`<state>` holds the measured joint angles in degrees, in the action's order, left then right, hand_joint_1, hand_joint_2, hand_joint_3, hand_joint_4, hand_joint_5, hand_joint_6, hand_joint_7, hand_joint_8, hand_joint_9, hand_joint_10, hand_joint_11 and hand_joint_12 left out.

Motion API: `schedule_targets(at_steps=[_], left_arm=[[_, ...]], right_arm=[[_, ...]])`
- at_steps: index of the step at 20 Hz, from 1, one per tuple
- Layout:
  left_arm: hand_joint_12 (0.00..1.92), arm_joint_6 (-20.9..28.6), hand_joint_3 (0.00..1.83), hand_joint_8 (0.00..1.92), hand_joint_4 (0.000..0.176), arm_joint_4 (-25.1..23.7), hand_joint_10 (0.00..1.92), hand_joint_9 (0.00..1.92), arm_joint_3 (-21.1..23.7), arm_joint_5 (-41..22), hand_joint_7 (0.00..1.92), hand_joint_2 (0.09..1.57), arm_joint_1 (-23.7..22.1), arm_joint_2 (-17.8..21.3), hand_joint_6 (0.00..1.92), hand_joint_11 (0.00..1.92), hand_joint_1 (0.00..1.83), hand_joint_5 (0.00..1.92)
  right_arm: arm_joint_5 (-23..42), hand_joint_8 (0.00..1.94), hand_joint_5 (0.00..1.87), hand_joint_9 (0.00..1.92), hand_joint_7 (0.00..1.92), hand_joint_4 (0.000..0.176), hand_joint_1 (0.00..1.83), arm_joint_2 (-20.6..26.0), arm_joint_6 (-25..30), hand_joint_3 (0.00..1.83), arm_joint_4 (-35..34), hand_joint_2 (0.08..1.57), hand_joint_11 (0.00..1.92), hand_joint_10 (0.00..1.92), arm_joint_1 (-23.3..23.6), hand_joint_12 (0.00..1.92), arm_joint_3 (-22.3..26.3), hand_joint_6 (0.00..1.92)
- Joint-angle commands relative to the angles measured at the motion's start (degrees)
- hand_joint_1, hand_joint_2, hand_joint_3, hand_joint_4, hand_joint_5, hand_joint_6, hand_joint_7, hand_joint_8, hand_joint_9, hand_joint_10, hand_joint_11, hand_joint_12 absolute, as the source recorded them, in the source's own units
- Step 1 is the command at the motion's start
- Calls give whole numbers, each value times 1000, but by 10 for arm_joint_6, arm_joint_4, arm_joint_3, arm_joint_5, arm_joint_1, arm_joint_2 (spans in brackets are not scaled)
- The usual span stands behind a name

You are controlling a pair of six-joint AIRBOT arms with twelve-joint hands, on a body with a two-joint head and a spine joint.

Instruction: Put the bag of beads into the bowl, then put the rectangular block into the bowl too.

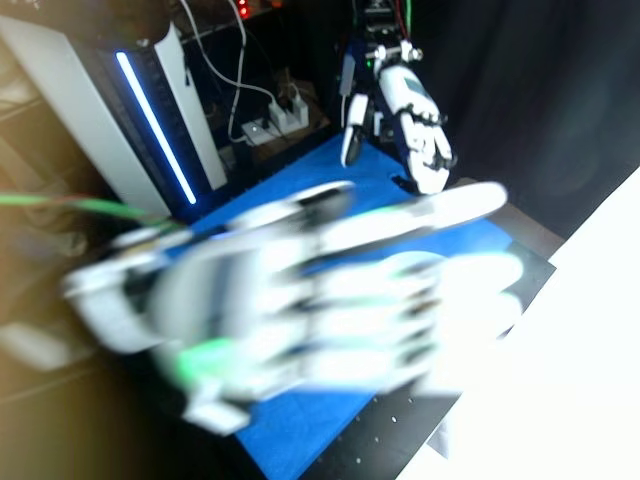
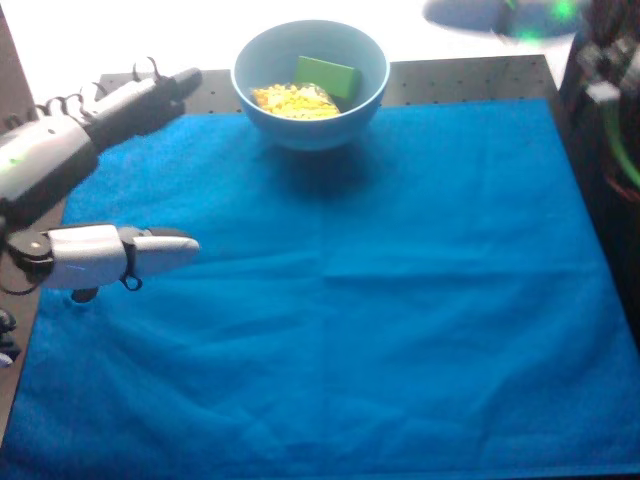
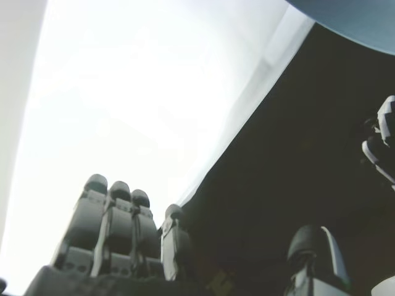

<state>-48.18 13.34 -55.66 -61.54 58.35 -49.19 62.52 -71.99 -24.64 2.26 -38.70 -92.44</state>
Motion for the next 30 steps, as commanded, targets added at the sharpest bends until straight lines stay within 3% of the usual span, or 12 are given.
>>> schedule_targets(at_steps=[1,4,11,16,20,21,22,23,26,27,28,30], left_arm=[[601,3,3,0,139,5,1,213,7,-119,218,1045,4,10,0,0,840,24],[480,3,0,0,174,35,0,138,41,-219,114,1003,62,34,0,0,446,2],[490,2,0,1,176,70,0,148,94,-377,37,1012,151,30,0,0,204,0],[348,6,15,3,176,69,8,131,94,-377,9,1070,151,28,5,0,208,16],[213,16,6,0,172,28,5,102,65,-377,18,1109,105,47,1,36,250,8],[207,15,0,7,127,2,1,73,55,-377,38,1090,67,54,0,52,292,1],[202,12,6,2,106,-12,1,51,52,-377,24,1120,53,57,0,66,376,0],[164,-1,2,1,100,-30,1,117,50,-377,40,1089,23,64,0,176,374,0],[26,-59,1,1,122,-70,0,64,58,-377,61,1095,-33,87,24,70,295,234],[50,-64,0,6,122,-71,9,123,57,-378,125,1093,-37,90,13,122,345,273],[420,-66,0,42,55,-72,24,429,58,-378,367,1050,-37,90,45,263,470,536],[872,-63,0,3,36,-71,2,524,63,-378,453,1027,-38,91,26,147,505,614]], right_arm=[[113,0,0,0,0,176,537,9,2,0,-18,814,0,0,-9,0,17,0],[196,0,0,0,0,176,650,56,2,6,-72,850,0,0,-105,0,94,0],[377,0,0,0,0,176,532,92,2,11,-191,973,0,0,-308,0,236,0],[385,0,6,0,0,176,742,93,2,0,-211,967,0,0,-328,0,260,2],[385,0,0,0,0,176,541,107,2,0,-177,977,1,0,-298,1,250,0],[385,0,0,0,0,176,468,124,2,18,-154,1019,0,0,-265,0,248,0],[385,0,97,0,0,164,461,133,2,11,-141,1075,0,0,-250,0,248,10],[385,0,395,0,0,86,497,145,2,2,-122,1055,0,0,-225,0,248,38],[386,0,79,24,0,47,553,192,2,3,-76,1058,90,8,-188,44,261,0],[386,11,264,192,139,36,587,204,2,0,-66,981,17,26,-184,480,263,29],[386,14,486,243,298,0,543,213,2,0,-52,1020,3,11,-177,739,266,435],[386,1,422,257,344,0,529,225,2,0,-28,1030,0,1,-154,843,276,832]])
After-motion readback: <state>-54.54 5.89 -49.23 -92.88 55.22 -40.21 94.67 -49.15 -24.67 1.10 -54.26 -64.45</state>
